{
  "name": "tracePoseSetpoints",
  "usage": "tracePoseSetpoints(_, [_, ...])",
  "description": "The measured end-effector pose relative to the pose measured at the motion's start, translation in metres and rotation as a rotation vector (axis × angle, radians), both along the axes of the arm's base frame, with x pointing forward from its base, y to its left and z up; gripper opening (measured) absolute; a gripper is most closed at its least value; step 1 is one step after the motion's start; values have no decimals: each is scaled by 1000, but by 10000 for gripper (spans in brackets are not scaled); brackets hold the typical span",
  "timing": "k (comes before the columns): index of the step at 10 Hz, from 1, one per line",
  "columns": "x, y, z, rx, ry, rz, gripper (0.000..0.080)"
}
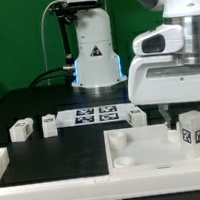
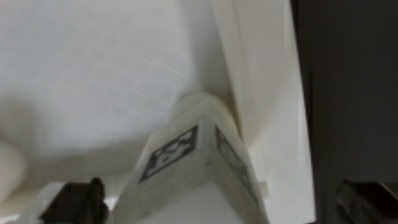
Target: Assemble one leg
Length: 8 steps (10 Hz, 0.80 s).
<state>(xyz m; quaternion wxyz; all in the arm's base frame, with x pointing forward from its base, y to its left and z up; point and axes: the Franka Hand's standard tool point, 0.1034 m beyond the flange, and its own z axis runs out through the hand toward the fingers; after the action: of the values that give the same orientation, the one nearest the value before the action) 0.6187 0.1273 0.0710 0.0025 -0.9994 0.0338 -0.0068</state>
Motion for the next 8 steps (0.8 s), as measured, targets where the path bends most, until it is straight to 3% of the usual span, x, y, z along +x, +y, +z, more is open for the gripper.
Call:
tracePoseSetpoints(3, [1, -3, 0, -14, -1, 311, 649])
tracePoseSetpoints(6, [0, -4, -1, -16, 0, 334, 621])
tracePoseSetpoints(8, [0, -4, -1, -16, 1, 334, 287])
